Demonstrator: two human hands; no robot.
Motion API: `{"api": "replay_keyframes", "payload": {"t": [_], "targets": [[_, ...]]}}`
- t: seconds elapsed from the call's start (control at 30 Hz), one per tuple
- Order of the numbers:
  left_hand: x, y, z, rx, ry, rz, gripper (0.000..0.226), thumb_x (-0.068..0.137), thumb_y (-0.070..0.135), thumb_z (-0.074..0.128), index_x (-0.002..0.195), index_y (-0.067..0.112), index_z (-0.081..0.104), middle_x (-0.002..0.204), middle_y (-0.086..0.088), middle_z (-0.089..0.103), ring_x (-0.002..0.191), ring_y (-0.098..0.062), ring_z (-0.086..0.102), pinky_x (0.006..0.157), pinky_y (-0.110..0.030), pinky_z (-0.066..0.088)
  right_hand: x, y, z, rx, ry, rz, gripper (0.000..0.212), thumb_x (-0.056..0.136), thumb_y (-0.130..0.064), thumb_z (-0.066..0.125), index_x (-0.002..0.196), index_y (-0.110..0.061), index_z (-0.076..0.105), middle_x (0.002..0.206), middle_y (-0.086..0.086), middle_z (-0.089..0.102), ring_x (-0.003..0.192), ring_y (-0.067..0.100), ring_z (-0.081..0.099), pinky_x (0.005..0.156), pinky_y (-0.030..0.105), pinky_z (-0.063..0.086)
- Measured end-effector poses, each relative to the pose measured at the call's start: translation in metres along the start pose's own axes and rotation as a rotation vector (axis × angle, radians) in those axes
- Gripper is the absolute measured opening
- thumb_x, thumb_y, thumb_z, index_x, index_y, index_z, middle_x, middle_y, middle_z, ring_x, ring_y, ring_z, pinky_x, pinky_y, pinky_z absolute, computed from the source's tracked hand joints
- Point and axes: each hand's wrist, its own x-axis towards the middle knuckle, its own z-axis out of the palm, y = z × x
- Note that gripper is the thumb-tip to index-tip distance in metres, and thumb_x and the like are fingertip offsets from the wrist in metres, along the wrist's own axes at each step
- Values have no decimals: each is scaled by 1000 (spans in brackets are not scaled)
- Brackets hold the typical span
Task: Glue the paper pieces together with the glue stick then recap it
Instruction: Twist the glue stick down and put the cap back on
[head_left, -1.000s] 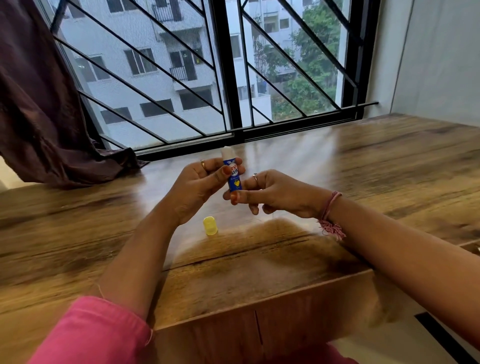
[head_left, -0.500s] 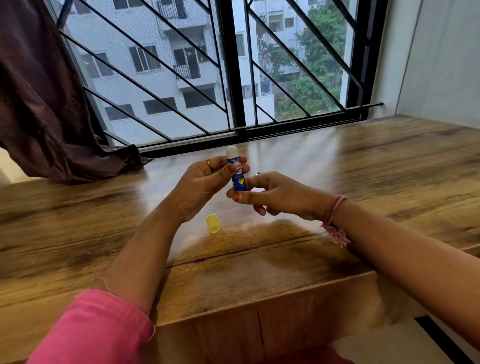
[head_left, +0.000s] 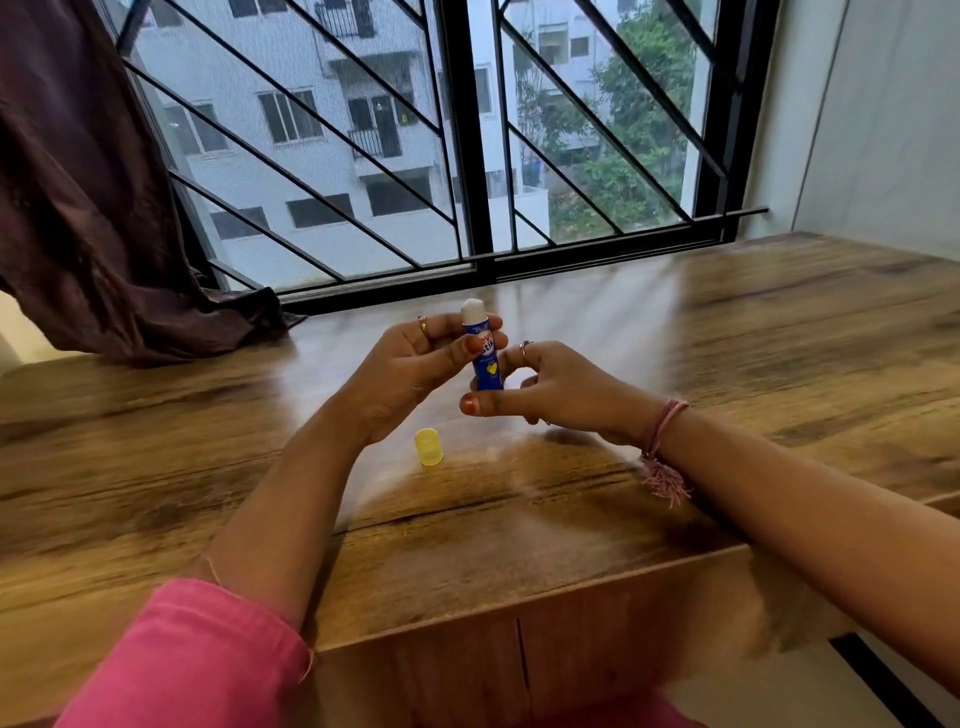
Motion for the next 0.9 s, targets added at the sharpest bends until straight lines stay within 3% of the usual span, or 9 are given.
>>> {"api": "replay_keyframes", "payload": {"t": [0.07,0.13,0.27,0.37,0.5,0.63,0.73,0.83,0.9], "targets": [[-1,-1,-2,6,-17,1,26,80,22,65,106,22,71,109,-2,71,111,-19,63,88,-23,50,-1,0,-2,33,-66,21,28,79,-33,74,99,-14,71,95,9,67,51,-4,48,47,9,38],[-1,0,-3,12,-20,3,26,80,22,65,106,23,71,110,-1,71,112,-19,62,88,-22,50,0,0,-2,47,-34,-19,24,80,-28,74,99,-13,73,102,13,68,50,-1,47,47,11,38],[0,0,-3,35,-21,4,27,81,24,66,107,23,70,111,-2,71,113,-19,62,88,-22,50,2,2,0,0,66,-59,20,72,-28,81,85,-14,76,89,2,68,49,-7,51,51,6,37],[1,-1,-2,49,-14,7,27,79,25,68,106,25,71,111,-1,71,112,-19,62,89,-22,49,3,4,1,-58,146,-27,21,62,-35,86,64,-26,67,77,-8,64,55,-11,53,61,16,36],[2,-1,1,56,-11,14,27,79,25,68,106,25,71,112,-1,71,113,-19,62,90,-23,49,3,4,5,-190,273,-33,34,58,-45,85,58,-29,55,82,-1,63,77,5,57,64,22,41],[1,0,-1,68,-5,12,27,80,27,67,106,25,71,110,-2,71,112,-19,62,91,-24,49,1,1,2,-133,140,-46,25,67,-41,82,69,-26,62,86,-4,62,58,-10,52,59,15,36],[-2,0,-4,62,0,8,27,79,26,67,105,24,71,110,-3,71,112,-19,62,91,-22,48,0,-1,-4,-26,13,-46,17,75,-30,78,84,-17,71,92,-2,63,50,-5,49,51,13,42],[-2,-1,-5,71,-8,6,26,81,21,65,106,22,70,110,-3,71,112,-19,62,90,-21,49,0,0,-6,-95,32,-63,23,73,-29,80,88,-13,75,92,2,65,52,-7,49,58,15,39],[-2,-1,-4,84,-7,7,25,81,21,65,106,23,70,110,-3,71,112,-19,62,90,-21,48,1,1,-6,-126,78,-59,18,69,-32,82,80,-19,76,86,-1,65,57,-8,50,63,19,36]]}}
